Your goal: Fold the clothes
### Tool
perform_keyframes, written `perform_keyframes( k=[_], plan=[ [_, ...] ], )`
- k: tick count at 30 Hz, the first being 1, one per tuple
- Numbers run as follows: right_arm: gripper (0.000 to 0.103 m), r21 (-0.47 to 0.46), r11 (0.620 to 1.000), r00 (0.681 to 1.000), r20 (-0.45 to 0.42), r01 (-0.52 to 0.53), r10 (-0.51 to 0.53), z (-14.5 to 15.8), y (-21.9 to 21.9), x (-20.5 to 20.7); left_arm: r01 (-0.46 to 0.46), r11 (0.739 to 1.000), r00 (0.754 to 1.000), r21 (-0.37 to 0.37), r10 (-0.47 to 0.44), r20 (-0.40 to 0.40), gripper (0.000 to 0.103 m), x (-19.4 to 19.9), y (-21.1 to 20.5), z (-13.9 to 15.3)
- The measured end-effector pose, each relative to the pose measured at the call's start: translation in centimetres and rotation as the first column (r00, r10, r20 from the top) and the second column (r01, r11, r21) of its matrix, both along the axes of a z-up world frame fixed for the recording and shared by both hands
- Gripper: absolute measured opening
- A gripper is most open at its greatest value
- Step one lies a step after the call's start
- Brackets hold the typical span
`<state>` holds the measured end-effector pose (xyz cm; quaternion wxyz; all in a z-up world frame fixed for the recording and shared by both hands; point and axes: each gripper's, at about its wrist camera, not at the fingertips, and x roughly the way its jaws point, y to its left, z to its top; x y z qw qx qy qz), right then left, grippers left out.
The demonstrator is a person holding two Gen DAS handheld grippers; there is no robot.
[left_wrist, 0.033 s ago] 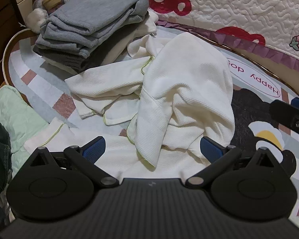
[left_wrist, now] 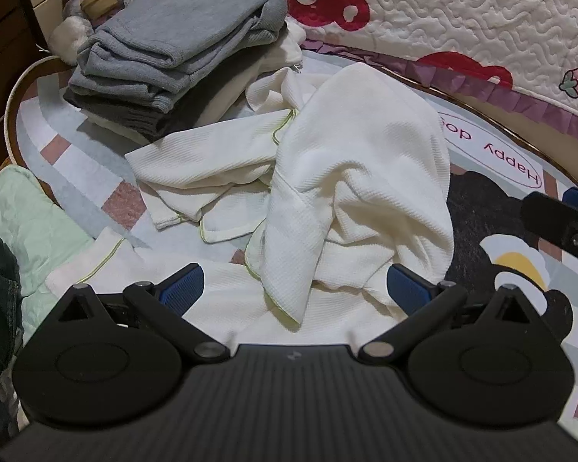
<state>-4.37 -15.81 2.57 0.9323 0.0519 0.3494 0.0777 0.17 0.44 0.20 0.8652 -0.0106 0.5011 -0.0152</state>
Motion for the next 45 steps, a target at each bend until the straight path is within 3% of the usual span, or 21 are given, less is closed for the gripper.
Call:
perform_keyframes(
  k=[4, 11, 45],
  plan=[
    [0.057, -0.003, 1.000, 1.000, -0.002, 0.007, -0.007, -0.4, 0.1, 0.1, -0.001, 1.000, 1.000, 0.006, 0.001, 0.006, 0.101, 0.7, 2.1, 1.1],
    [0.057, 0.002, 1.000, 1.000, -0.002, 0.016, -0.016, 0.2, 0.1, 0.1, 0.003, 1.000, 1.000, -0.014, -0.002, 0.026, 0.100, 0.1, 1.0, 1.9],
    [0.060, -0.034, 0.999, 1.000, 0.000, 0.028, -0.028, 0.0, 0.3, 0.0, 0.016, 0.999, 1.000, -0.045, -0.015, 0.017, 0.100, 0.3, 2.2, 1.9]
  ],
)
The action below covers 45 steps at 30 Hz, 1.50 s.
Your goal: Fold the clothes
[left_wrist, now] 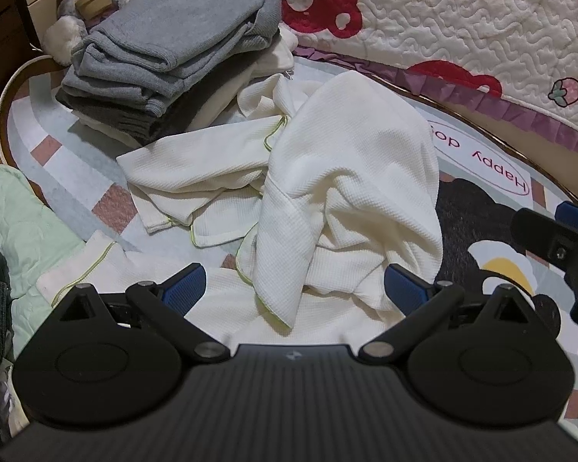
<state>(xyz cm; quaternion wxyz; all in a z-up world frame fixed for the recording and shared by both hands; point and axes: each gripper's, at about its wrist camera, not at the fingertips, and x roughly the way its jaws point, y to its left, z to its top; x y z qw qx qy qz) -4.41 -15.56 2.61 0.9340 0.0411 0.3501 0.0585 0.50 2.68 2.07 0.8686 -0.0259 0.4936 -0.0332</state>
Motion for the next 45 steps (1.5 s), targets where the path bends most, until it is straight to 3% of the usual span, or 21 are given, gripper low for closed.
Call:
perform_keyframes(
  k=[20, 24, 29, 31, 33, 36, 38, 41, 43, 44, 45],
  plan=[
    [0.063, -0.011, 1.000, 1.000, 0.000, -0.005, 0.005, -0.5, 0.0, 0.0, -0.003, 1.000, 1.000, -0.005, 0.003, -0.019, 0.101, 0.1, 0.1, -0.5],
    [0.069, -0.085, 0.995, 0.997, 0.043, -0.054, 0.058, -1.9, -0.4, 0.1, 0.001, 0.999, 1.000, -0.042, -0.002, -0.025, 0.101, 0.4, 0.6, -1.1],
    [0.070, -0.129, 0.982, 0.989, 0.036, -0.135, 0.141, -3.4, -1.3, 1.7, -0.134, 0.991, 0.989, -0.023, 0.135, 0.059, 0.101, 1.3, 4.0, -2.5],
    [0.073, -0.148, 0.969, 0.978, 0.032, -0.197, 0.204, -4.3, -0.9, 2.4, -0.180, 0.983, 0.982, -0.023, 0.181, 0.052, 0.100, 1.9, 5.0, -3.5],
    [0.076, -0.187, 0.948, 0.963, 0.021, -0.259, 0.268, -5.5, 0.1, 3.2, -0.211, 0.977, 0.977, -0.034, 0.212, 0.033, 0.097, 2.5, 5.9, -4.4],
    [0.078, -0.234, 0.914, 0.941, -0.016, -0.333, 0.339, -8.0, 1.7, 4.9, -0.234, 0.968, 0.972, -0.085, 0.233, -0.024, 0.078, 3.3, 6.6, -5.8],
    [0.078, -0.260, 0.902, 0.938, -0.043, -0.344, 0.345, -9.8, 2.6, 6.3, -0.244, 0.964, 0.970, -0.106, 0.241, -0.046, 0.060, 3.4, 6.8, -6.9],
    [0.078, -0.276, 0.904, 0.945, -0.071, -0.326, 0.319, -12.0, 3.2, 8.4, -0.224, 0.965, 0.974, -0.139, 0.219, -0.056, 0.050, 3.6, 6.5, -8.4],
    [0.077, -0.282, 0.908, 0.951, -0.090, -0.309, 0.295, -13.4, 3.5, 9.9, -0.198, 0.964, 0.980, -0.177, 0.192, -0.049, 0.050, 3.7, 5.9, -9.1],
    [0.072, -0.280, 0.913, 0.955, -0.103, -0.296, 0.278, -14.0, 3.6, 10.4, -0.184, 0.964, 0.983, -0.193, 0.178, -0.047, 0.050, 3.8, 5.5, -9.2],
    [0.059, -0.266, 0.922, 0.959, -0.113, -0.281, 0.260, -14.4, 3.4, 10.7, -0.169, 0.963, 0.986, -0.210, 0.164, -0.044, 0.050, 3.9, 5.1, -9.3]
  ],
)
